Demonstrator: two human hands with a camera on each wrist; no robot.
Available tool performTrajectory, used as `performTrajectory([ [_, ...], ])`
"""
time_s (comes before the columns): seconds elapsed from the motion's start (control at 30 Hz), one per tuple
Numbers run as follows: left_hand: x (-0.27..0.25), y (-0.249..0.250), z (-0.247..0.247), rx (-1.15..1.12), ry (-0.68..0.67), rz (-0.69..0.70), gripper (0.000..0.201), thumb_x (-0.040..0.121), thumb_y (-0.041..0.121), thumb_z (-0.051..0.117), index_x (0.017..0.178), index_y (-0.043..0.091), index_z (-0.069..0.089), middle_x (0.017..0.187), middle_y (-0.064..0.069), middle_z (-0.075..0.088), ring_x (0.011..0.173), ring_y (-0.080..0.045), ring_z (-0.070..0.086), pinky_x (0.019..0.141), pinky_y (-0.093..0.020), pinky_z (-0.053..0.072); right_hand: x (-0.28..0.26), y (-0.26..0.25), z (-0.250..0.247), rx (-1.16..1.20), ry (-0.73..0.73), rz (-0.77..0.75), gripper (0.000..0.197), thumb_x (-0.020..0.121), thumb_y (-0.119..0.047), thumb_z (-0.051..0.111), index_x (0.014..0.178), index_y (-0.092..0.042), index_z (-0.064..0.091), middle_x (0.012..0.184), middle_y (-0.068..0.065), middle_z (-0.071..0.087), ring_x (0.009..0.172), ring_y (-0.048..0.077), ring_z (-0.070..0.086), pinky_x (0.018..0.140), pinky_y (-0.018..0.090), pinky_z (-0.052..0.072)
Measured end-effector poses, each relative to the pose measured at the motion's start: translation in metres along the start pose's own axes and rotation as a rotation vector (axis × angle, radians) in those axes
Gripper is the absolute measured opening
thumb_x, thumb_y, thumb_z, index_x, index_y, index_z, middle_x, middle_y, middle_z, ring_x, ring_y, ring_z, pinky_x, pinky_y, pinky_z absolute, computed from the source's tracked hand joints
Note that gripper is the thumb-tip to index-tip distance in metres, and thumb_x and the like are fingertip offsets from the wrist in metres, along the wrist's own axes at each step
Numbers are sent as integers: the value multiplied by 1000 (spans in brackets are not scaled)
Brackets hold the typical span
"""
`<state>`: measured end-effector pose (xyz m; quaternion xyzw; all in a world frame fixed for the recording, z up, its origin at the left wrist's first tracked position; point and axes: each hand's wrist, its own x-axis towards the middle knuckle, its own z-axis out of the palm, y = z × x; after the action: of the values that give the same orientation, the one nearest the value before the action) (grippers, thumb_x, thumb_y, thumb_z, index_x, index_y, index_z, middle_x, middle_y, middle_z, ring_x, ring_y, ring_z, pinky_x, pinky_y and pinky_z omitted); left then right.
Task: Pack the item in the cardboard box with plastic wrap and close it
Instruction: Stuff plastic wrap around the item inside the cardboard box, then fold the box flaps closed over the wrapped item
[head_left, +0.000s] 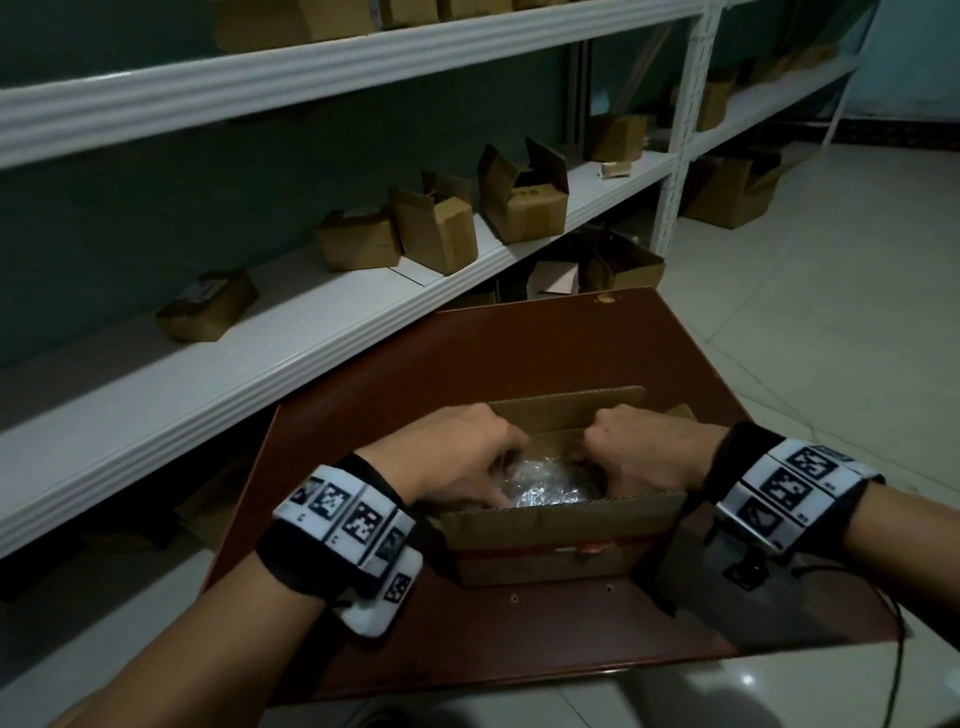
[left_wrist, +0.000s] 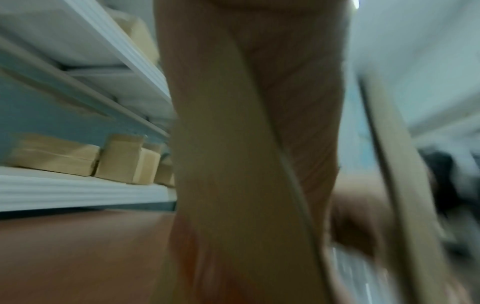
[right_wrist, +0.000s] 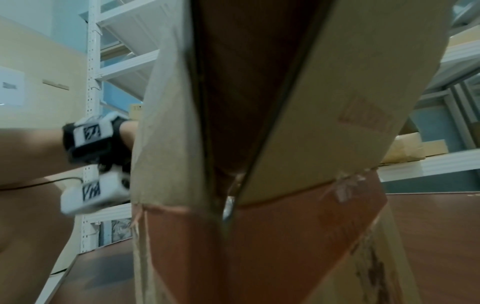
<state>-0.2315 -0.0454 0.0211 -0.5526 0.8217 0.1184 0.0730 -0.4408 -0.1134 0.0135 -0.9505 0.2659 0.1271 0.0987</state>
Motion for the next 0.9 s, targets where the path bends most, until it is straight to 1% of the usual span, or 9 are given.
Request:
performTrajectory([
  [0.07,-10,-5,-18,-162,67,10,23,82,45,84,92,29,71,85,16,71,82,-1,67,75,-31,57,-1,0,0,3,4,-7,39,91,-30,67,63,-32,40,68,-12,49,58,1,45,50,14,34],
  [0.13,-19,-14,-35,-279,179,24,9,87,31,81,94,28,76,89,16,74,85,3,69,82,-32,59,-2,0,-1,13,-3,-5,40,92,-27,66,63,-31,39,70,-11,49,59,1,45,51,15,36],
  [0.3,-33,-33,-53,-458,418,12,18,89,4,77,95,21,80,92,13,77,92,1,71,84,-23,58,-11,0,-8,27,-20,-8,19,92,-30,67,80,-23,56,91,-3,59,72,5,52,60,20,48],
  [0.37,-35,-37,-54,-507,461,21,20,87,-2,77,95,16,80,91,9,79,91,-2,73,82,-21,59,-10,3,-10,45,15,-4,24,85,-46,72,83,-25,60,83,-11,57,69,2,55,54,16,46],
  [0.43,-37,-40,-55,-556,483,34,21,86,-5,77,98,12,80,92,5,80,93,-4,74,86,-23,59,-8,8,-11,74,95,-42,51,77,-66,69,106,-25,68,93,-13,68,80,1,65,66,19,57],
  [0.5,-38,-44,-55,-595,465,35,24,83,-4,80,101,12,78,96,4,80,97,-5,74,90,-27,59,-9,11,-15,95,162,-84,57,78,-70,63,119,-30,66,104,-16,71,88,-2,67,75,17,59],
  [0.67,-45,-57,-57,-619,312,9,48,75,-7,85,114,18,74,114,10,76,114,-1,67,102,-26,53,-13,15,-26,62,329,-143,34,93,-53,58,120,-32,66,99,-16,72,78,-7,65,70,13,55],
  [0.77,-46,-62,-55,-576,178,22,66,71,-6,87,127,22,67,127,13,69,124,3,58,107,-16,43,-13,17,-27,46,326,-132,34,95,-50,56,122,-31,65,102,-16,73,79,-8,65,70,10,54],
  [0.9,-39,-61,-47,-501,92,-21,74,71,6,91,135,29,61,132,18,62,127,7,50,105,-16,37,-14,19,-27,13,312,-131,33,95,-51,55,120,-32,66,98,-16,72,75,-8,62,68,12,54],
])
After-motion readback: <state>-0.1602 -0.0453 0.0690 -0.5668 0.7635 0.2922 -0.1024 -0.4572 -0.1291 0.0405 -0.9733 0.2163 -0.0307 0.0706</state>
